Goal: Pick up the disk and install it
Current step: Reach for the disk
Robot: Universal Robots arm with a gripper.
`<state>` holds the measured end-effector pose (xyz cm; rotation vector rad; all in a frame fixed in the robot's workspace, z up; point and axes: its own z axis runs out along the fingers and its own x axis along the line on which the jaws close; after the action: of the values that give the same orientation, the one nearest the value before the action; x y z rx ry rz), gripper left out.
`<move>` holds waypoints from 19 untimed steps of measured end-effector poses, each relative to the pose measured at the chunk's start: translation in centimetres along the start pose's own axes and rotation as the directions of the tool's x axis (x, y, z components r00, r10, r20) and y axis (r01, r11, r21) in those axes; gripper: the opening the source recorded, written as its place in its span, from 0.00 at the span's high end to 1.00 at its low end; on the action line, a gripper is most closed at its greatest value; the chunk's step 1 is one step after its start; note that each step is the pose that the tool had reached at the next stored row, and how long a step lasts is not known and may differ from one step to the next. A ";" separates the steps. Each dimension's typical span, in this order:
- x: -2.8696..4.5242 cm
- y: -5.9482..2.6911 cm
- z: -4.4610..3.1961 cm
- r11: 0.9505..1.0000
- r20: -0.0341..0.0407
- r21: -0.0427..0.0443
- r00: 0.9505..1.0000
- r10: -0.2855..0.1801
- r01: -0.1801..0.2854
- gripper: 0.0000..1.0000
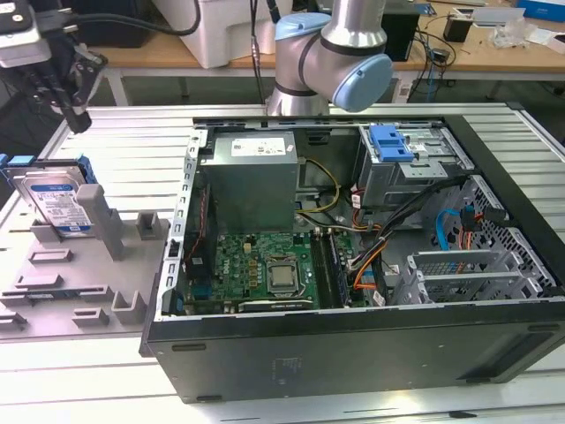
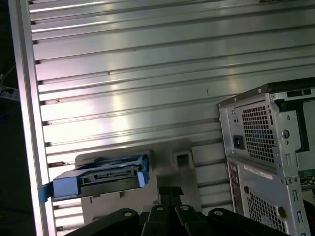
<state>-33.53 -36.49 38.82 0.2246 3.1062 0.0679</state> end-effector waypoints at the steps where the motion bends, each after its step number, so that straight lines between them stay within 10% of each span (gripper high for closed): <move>1: 0.38 -0.03 0.00 1.000 0.000 0.000 1.000 0.000 0.000 0.89; 19: 8.21 -0.33 0.03 1.000 0.000 0.000 1.000 0.004 -0.004 0.89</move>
<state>-41.69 -35.63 38.58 0.2302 3.1058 0.0685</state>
